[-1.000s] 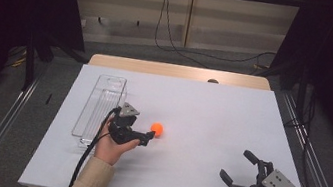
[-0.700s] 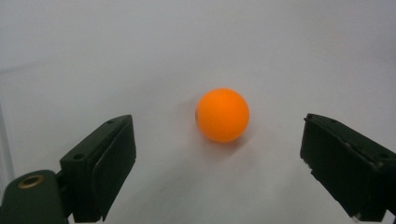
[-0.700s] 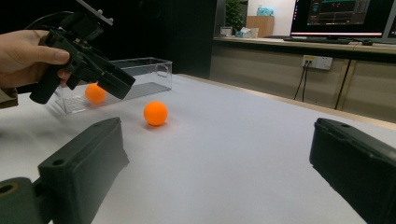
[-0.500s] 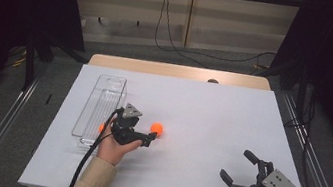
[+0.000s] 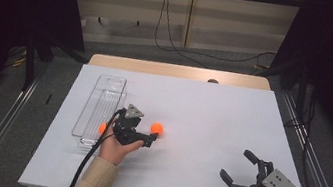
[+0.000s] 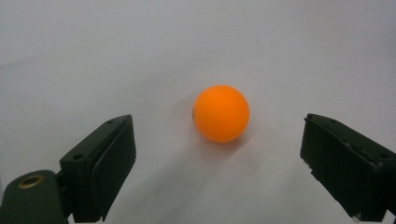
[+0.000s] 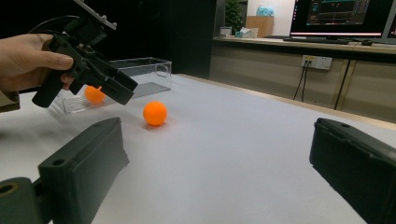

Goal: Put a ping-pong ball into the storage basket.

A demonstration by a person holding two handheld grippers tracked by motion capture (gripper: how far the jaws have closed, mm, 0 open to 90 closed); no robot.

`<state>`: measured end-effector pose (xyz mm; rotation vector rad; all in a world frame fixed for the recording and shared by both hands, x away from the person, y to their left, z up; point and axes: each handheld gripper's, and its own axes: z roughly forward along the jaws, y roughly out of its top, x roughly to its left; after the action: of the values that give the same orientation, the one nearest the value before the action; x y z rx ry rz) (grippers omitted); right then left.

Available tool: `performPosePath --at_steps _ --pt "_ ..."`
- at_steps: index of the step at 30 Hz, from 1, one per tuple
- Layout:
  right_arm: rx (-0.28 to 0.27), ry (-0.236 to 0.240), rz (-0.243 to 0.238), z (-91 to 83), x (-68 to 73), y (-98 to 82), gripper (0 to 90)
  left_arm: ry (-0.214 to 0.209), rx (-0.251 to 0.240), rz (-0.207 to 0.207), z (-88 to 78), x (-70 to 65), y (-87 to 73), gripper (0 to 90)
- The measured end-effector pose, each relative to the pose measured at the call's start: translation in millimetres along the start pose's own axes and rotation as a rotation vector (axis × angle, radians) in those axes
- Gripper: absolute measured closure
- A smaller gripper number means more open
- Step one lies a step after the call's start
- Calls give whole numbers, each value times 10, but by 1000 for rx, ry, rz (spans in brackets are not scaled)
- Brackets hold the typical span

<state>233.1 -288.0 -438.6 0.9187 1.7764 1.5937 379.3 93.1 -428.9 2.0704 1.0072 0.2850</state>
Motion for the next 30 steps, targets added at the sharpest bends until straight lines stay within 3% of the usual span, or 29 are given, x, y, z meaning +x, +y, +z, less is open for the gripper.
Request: performPosePath --at_steps 30 --pt "1 2 1 8 2 0 28 10 10 4 121 -3 4 105"
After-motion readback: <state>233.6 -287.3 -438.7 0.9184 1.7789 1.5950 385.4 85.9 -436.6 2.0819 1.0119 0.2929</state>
